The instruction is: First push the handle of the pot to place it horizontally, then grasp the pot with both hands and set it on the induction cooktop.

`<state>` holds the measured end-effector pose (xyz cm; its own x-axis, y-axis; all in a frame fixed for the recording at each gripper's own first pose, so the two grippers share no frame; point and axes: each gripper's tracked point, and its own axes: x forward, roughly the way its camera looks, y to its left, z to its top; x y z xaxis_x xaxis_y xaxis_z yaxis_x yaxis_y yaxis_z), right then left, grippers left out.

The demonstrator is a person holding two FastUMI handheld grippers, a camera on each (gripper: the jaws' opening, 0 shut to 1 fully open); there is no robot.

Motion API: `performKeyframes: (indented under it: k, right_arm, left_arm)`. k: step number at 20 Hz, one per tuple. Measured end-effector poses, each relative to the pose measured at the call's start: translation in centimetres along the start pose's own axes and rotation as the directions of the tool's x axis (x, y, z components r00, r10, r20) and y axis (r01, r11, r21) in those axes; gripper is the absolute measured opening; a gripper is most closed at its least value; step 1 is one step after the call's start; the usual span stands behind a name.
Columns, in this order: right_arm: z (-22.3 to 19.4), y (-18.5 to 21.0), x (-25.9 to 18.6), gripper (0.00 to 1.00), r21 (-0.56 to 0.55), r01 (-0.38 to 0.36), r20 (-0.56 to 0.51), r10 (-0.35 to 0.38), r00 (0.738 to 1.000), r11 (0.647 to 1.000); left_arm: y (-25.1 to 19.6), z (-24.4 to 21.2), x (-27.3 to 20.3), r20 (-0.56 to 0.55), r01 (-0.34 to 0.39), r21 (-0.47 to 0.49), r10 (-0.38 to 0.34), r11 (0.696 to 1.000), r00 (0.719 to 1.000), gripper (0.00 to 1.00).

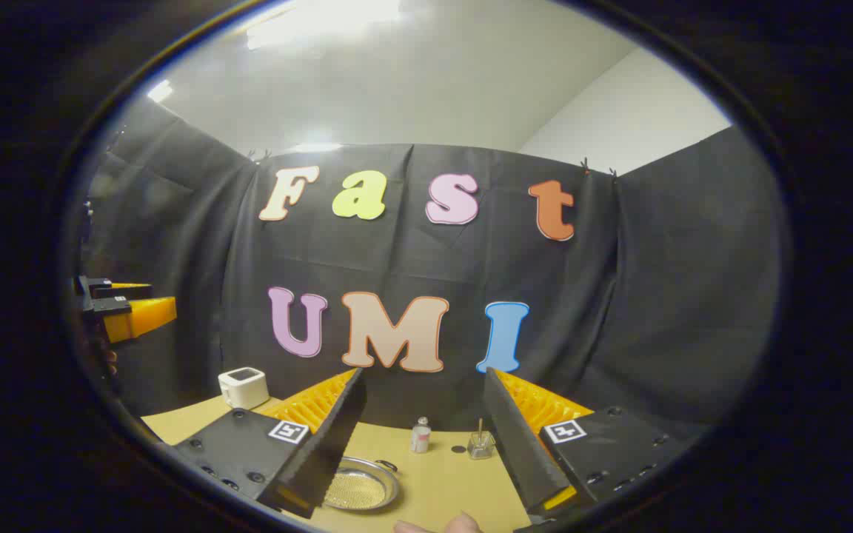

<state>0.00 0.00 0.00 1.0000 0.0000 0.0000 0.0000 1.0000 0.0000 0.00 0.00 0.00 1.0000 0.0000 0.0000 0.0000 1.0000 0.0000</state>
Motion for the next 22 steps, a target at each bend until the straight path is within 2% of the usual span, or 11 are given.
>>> performKeyframes:
  k: [4,10,16,22]
  right_arm:
    - [0.1,-1.2,0.3,0.98,-0.018,0.018,0.003,-0.018,1.0,1.0]
    - [0.1,-2.1,0.6,0.99,-0.021,0.043,0.006,-0.043,0.999,0.999]
    - [0.7,-2.0,1.2,0.99,-0.019,0.014,0.035,-0.013,0.999,1.0]
    - [-0.5,-1.8,1.9,0.99,0.01,0.008,0.016,-0.008,1.0,1.0]
  left_arm:
    - [-1.5,-0.2,0.4,-0.011,0.026,-0.046,-0.026,0.999,1.0,0.87]
    - [-2.5,1.6,2.1,0.003,0.058,-0.061,-0.058,0.996,0.998,0.86]
    - [-2.7,2.9,1.9,0.019,0.046,-0.028,-0.045,0.999,0.999,0.86]
    - [-2.2,-0.1,2.2,-0.055,0.038,-0.08,-0.043,0.996,0.998,0.87]
